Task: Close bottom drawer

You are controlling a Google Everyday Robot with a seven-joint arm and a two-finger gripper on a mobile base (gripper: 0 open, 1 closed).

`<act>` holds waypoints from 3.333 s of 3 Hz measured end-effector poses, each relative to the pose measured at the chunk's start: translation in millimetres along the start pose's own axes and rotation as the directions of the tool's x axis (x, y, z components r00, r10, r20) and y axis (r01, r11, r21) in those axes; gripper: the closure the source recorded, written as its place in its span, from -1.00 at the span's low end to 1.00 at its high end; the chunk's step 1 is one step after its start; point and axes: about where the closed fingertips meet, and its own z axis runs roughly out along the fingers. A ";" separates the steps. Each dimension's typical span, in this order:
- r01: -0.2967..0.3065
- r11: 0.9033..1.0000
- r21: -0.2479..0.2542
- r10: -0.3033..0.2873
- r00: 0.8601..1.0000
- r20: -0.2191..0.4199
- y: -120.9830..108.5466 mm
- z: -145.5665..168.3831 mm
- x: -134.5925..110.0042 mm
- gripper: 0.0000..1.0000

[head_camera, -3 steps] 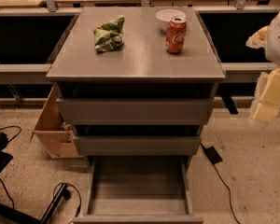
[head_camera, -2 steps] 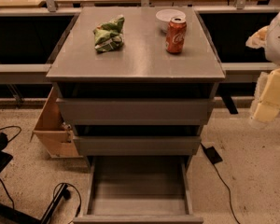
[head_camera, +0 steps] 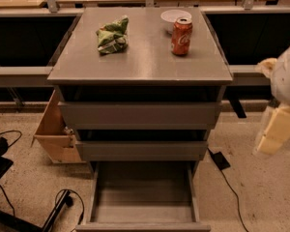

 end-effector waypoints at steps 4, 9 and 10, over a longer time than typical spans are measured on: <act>-0.012 0.999 -0.035 0.009 0.997 -0.072 81.5 197.0 51.5 -1.00; -0.115 0.988 -0.102 0.114 0.993 -0.012 182.7 455.2 110.1 -1.00; -0.089 0.978 -0.190 0.078 0.995 -0.064 210.9 508.4 111.8 -1.00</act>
Offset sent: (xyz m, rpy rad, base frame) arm -0.0179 -0.0044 -0.2637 -0.0812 0.0532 -0.0234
